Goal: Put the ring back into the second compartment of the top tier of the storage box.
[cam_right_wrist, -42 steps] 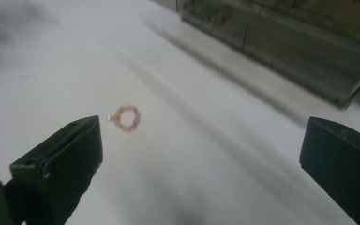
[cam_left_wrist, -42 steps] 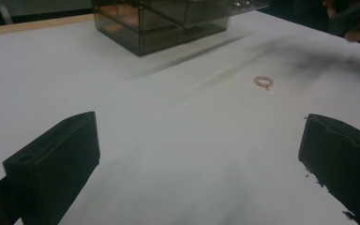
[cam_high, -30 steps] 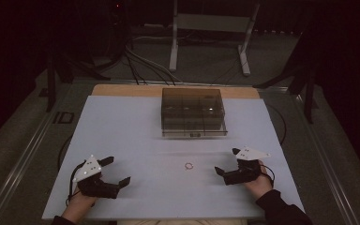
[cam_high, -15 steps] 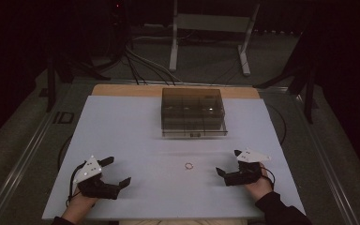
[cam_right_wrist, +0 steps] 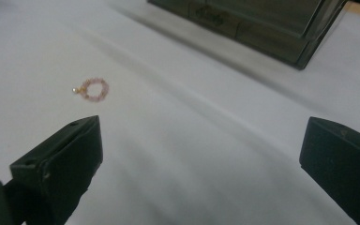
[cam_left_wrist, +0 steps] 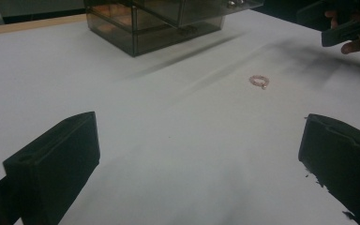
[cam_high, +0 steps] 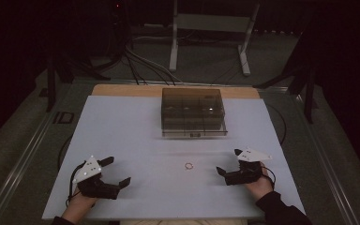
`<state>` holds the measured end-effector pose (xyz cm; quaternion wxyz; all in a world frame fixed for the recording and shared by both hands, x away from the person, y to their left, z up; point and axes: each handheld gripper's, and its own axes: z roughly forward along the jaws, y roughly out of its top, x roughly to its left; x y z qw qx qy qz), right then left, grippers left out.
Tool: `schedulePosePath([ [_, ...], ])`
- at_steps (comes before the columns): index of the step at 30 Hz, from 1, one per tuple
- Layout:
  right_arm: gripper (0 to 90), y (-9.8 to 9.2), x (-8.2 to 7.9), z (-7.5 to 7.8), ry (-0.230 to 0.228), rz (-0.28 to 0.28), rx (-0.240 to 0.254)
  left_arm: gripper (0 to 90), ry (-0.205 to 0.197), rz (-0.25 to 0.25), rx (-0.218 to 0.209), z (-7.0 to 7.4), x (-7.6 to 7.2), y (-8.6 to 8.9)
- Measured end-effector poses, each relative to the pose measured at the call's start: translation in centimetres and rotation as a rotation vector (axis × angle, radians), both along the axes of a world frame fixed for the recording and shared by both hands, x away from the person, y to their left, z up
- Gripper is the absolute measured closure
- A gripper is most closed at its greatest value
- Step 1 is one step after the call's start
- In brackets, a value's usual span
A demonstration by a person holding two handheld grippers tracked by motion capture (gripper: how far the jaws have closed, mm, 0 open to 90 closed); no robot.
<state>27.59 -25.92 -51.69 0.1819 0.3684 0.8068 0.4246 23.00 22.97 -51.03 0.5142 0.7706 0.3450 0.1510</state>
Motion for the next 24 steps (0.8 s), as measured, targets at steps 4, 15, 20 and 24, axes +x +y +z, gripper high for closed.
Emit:
schedulePosePath([
  [4, 0.0, 0.0, 0.1, 0.5, -0.020, 0.000, 0.010, 0.0, 0.002, 0.002, -0.003, 0.0, 0.0, 0.0],
  [15, 0.1, 0.2, 0.5, 2.9, -0.067, 0.009, 0.055, 0.0, 0.002, 0.001, -0.003, 0.0, -0.1, 0.1],
  [20, 0.1, 0.3, 0.8, 3.9, -0.082, 0.019, 0.077, 0.0, 0.003, 0.002, -0.004, 0.0, -0.1, 0.1],
  [24, 0.1, 0.5, 0.9, 4.8, -0.092, 0.037, 0.096, 0.0, 0.003, 0.002, -0.003, 0.0, -0.1, 0.1],
])
